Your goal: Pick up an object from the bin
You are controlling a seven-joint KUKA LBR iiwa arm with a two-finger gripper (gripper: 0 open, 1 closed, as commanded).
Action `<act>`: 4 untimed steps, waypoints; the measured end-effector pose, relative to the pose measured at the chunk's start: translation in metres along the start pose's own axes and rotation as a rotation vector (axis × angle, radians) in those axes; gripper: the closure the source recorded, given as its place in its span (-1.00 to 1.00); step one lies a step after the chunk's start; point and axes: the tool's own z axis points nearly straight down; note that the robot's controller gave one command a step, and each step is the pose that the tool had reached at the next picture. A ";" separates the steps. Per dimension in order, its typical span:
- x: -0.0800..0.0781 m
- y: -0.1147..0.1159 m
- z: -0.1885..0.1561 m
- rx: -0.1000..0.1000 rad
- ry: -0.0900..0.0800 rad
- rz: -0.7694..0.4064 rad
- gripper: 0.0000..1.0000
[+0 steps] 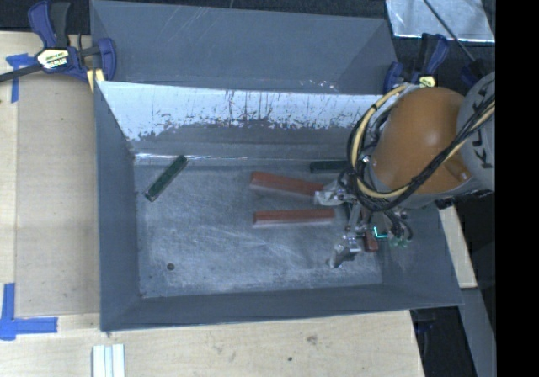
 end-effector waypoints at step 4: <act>-0.048 0.038 -0.143 0.001 -0.014 -0.053 1.00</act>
Offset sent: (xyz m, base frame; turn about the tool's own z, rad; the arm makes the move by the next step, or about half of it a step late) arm 0.0422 0.0372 -0.0546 -0.0496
